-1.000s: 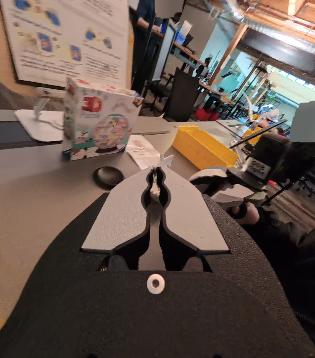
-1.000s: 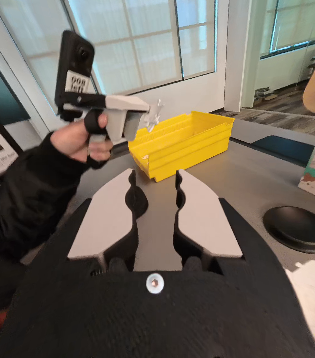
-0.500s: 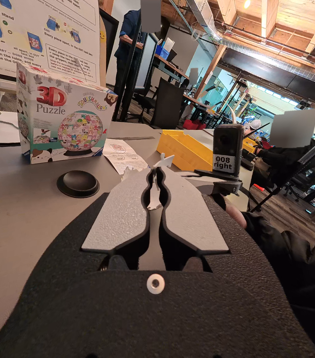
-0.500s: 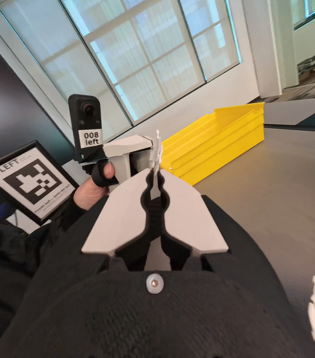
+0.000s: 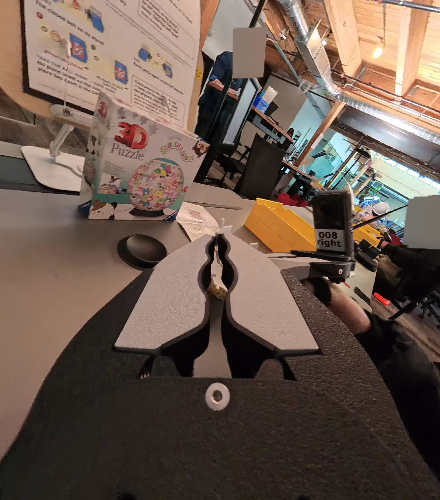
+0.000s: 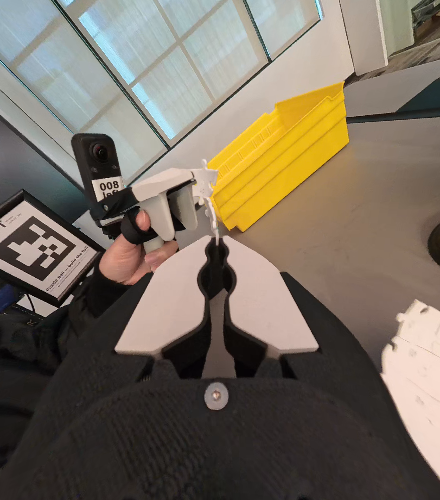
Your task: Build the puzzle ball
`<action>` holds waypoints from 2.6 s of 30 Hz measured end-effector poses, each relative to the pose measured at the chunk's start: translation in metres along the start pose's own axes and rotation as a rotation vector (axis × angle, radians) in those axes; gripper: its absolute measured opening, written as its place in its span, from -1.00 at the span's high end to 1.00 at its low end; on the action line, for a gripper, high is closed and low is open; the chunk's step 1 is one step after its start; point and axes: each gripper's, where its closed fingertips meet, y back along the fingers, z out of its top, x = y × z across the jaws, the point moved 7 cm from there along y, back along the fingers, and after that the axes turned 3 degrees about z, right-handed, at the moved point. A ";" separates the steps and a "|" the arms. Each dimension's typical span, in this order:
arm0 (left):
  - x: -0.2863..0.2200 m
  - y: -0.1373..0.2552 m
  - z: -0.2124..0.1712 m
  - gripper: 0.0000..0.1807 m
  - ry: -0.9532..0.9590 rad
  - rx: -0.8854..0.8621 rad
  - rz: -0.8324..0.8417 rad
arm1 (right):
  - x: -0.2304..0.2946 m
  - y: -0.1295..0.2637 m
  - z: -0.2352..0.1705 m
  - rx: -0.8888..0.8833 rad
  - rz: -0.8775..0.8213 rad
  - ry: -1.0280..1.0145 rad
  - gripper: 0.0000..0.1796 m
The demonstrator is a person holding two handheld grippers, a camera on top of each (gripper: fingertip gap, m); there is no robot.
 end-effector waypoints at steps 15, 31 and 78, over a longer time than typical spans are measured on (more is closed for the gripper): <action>0.085 -0.019 -0.058 0.97 0.222 0.266 0.357 | -0.014 0.029 -0.009 0.039 -0.036 -0.024 0.97; 0.078 -0.019 -0.102 0.91 0.347 0.337 0.592 | -0.009 0.049 -0.007 0.050 -0.068 0.060 0.97; -0.003 0.024 -0.052 0.97 -0.182 0.627 -0.214 | 0.019 -0.029 -0.041 0.413 0.101 0.343 0.88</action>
